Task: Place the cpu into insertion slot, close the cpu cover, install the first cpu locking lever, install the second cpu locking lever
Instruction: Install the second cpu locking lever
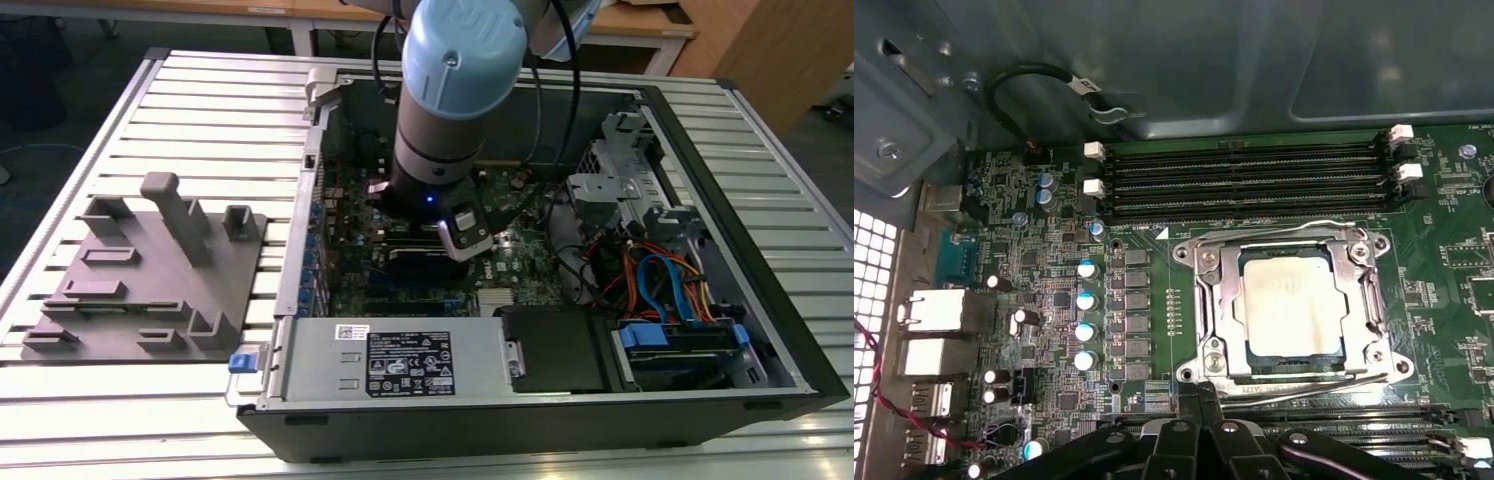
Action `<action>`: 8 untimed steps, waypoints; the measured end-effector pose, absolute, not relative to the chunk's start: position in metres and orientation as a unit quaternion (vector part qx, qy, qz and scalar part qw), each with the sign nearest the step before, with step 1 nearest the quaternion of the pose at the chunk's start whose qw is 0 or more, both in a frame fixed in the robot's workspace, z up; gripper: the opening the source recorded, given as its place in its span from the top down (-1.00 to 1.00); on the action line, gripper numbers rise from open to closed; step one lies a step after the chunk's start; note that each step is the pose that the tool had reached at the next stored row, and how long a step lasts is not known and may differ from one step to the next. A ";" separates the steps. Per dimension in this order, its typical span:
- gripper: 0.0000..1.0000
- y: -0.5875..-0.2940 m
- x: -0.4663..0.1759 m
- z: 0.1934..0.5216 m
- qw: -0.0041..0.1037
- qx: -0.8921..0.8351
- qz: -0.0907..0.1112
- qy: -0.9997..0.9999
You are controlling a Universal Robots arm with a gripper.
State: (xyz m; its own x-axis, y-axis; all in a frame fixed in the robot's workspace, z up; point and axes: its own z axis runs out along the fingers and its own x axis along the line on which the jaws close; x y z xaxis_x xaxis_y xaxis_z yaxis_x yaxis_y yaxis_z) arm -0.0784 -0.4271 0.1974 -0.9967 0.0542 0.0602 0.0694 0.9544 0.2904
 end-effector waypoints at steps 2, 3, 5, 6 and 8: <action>0.80 -0.427 -0.079 0.197 0.026 -0.031 -0.149 -0.988; 0.80 -0.427 -0.079 0.196 0.026 -0.031 -0.150 -0.988; 0.80 -0.427 -0.079 0.195 0.026 -0.031 -0.151 -0.988; 0.80 -0.427 -0.079 0.196 0.026 -0.031 -0.151 -0.988; 0.80 -0.427 -0.079 0.196 0.026 -0.031 -0.152 -0.988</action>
State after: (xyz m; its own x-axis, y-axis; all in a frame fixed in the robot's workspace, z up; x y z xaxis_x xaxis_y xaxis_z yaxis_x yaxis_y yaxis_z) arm -0.0787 -0.4271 0.1955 -0.9967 0.0537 0.0605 0.0694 0.9521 0.2977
